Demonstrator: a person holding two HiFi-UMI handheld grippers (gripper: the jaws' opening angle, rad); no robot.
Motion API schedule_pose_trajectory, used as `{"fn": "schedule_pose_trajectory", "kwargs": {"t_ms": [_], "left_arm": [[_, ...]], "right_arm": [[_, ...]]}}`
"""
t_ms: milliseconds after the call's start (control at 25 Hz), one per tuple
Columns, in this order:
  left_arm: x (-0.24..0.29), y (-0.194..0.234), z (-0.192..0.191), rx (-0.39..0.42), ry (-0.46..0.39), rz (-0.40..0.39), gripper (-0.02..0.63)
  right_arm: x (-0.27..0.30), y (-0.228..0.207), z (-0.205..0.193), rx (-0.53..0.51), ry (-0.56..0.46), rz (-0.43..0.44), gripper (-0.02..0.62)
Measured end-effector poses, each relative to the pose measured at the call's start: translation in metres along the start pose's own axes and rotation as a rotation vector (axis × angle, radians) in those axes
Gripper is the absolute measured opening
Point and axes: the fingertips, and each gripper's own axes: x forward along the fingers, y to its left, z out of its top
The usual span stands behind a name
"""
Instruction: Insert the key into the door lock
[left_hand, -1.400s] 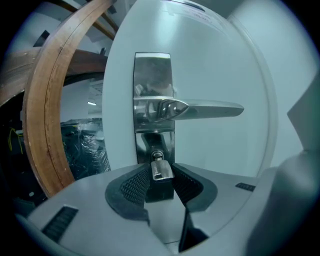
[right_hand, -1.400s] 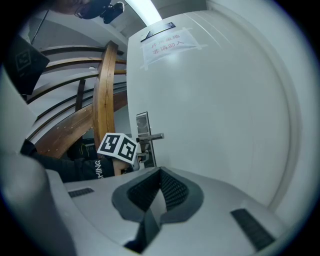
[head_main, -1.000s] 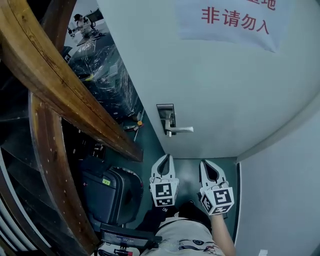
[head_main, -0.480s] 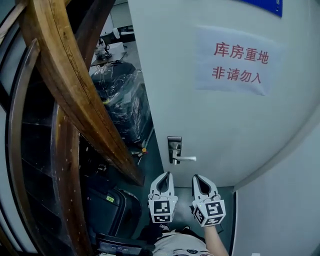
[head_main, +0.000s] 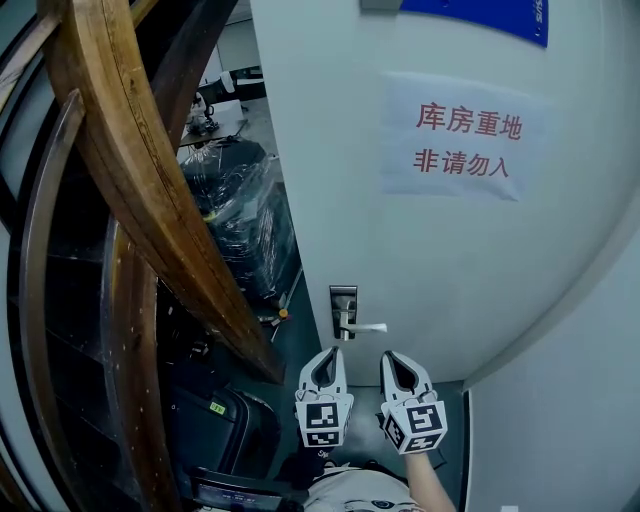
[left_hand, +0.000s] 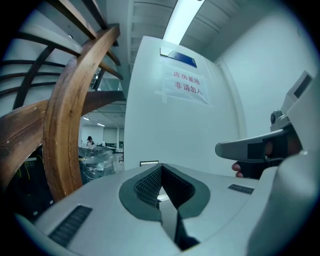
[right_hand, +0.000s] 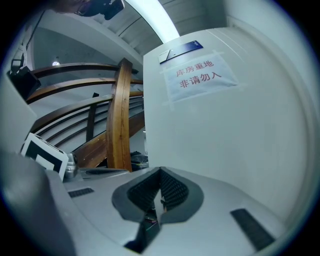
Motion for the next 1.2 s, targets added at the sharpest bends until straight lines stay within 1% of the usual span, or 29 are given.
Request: {"fn": "schedule_pose_trajectory", "kwargs": {"t_ms": [520,1200], "left_arm": [[0.006,-0.007,0.002,0.014,-0.003,-0.013,0.001],[0.016,-0.007,0.003,0.019,-0.003,-0.020,0.000]], "right_arm": [[-0.002,-0.009,0.004,-0.017,-0.003,-0.025,0.005],[0.005,-0.014,0.007,-0.035,0.001,-0.023,0.005]]}}
